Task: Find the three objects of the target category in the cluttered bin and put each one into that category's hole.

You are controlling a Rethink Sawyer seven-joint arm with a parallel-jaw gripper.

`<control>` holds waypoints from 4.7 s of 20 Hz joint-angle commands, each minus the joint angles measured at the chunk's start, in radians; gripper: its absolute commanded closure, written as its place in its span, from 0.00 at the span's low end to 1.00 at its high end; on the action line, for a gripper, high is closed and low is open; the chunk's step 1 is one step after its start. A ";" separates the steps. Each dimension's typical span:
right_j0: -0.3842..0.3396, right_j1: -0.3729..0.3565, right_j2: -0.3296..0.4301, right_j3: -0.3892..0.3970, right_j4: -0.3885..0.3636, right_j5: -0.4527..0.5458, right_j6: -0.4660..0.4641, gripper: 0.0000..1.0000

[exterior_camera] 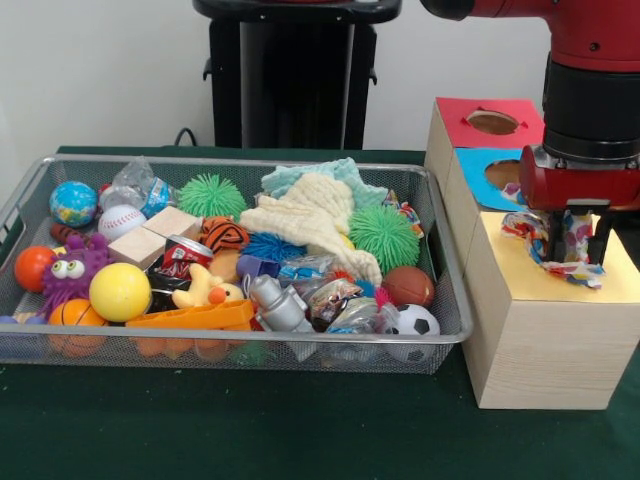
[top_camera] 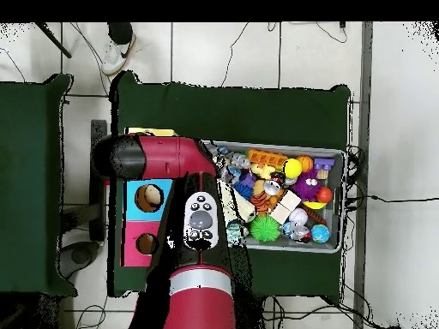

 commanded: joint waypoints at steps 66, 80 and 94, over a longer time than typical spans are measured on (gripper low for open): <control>-0.049 -0.028 0.062 0.113 -0.005 -0.020 0.115 1.00; -0.041 0.020 0.068 0.120 -0.003 -0.077 0.140 1.00; -0.042 0.085 0.073 0.109 -0.021 -0.115 0.117 1.00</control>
